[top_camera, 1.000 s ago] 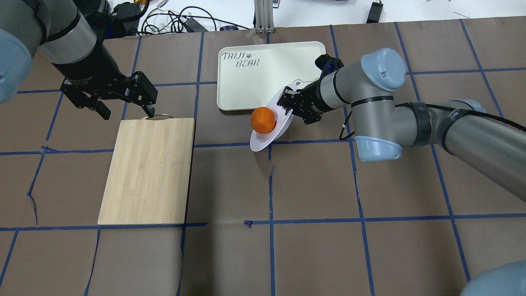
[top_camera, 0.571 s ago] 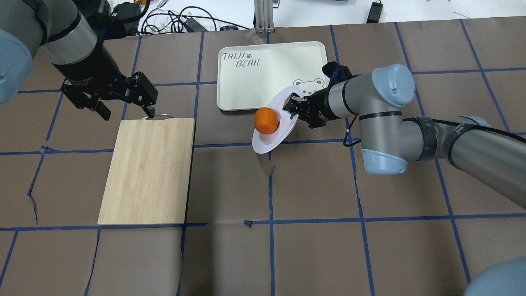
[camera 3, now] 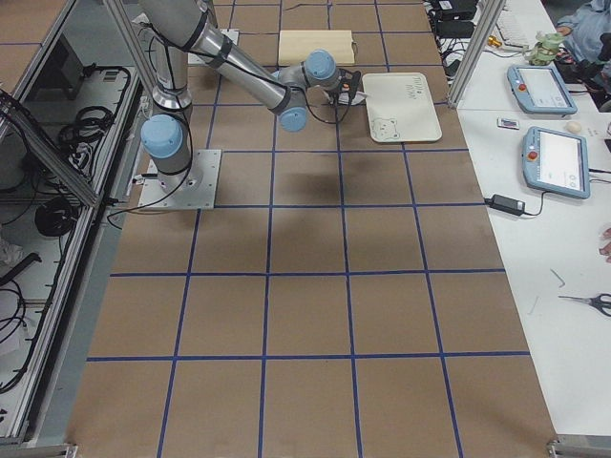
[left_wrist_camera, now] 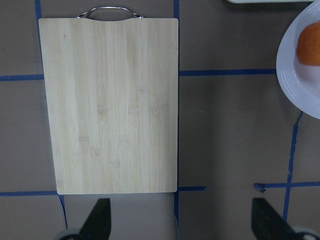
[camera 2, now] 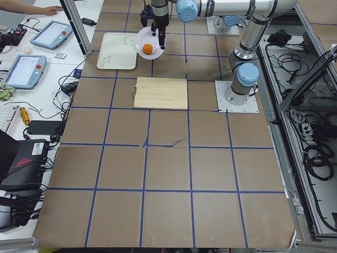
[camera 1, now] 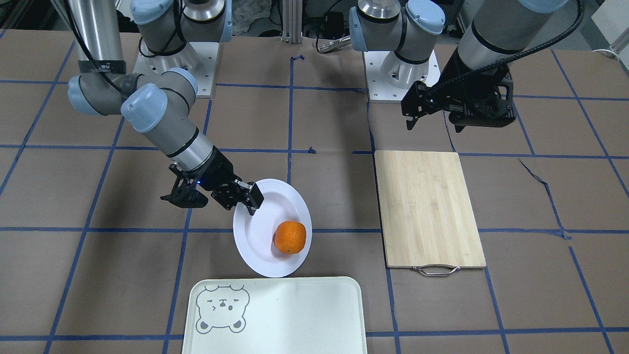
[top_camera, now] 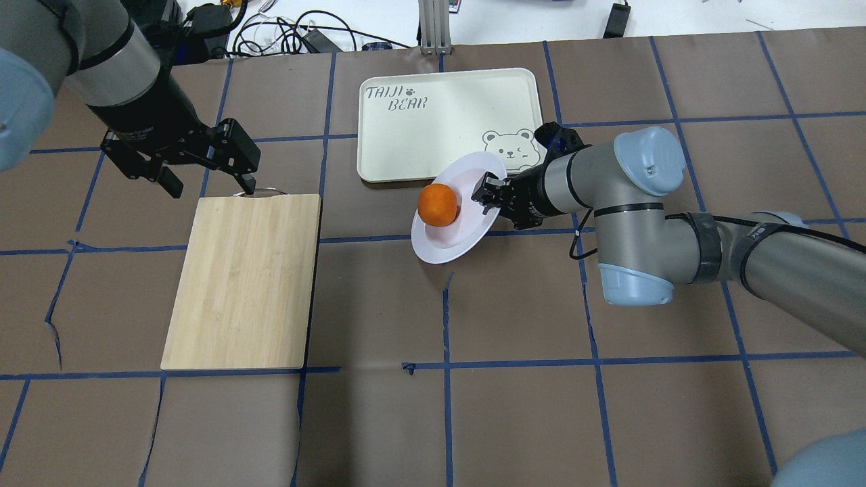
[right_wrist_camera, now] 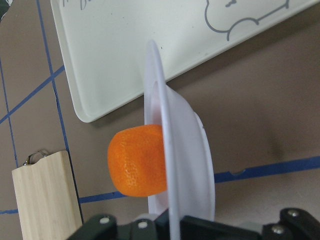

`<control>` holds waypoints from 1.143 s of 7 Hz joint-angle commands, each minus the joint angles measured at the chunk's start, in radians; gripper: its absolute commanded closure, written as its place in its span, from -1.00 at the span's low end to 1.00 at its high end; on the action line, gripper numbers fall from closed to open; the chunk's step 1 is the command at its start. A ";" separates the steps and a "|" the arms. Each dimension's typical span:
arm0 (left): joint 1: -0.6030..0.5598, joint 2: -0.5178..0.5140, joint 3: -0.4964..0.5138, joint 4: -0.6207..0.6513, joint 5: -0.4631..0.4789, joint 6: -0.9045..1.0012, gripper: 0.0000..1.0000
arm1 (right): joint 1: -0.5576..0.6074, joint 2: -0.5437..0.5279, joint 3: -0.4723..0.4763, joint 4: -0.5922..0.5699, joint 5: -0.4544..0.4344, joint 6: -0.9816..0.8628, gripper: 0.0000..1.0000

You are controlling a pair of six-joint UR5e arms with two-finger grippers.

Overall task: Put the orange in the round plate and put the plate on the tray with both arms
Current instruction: 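Lower the plate back flat with the right gripper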

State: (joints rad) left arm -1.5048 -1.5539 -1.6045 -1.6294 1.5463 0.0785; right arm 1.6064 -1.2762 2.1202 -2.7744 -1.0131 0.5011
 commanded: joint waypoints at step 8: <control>0.001 0.000 0.000 0.000 0.000 0.000 -1.00 | -0.003 -0.002 0.037 -0.001 -0.104 -0.001 1.00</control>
State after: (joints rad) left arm -1.5043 -1.5539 -1.6045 -1.6291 1.5462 0.0791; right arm 1.6018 -1.2774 2.1544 -2.7754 -1.1105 0.5003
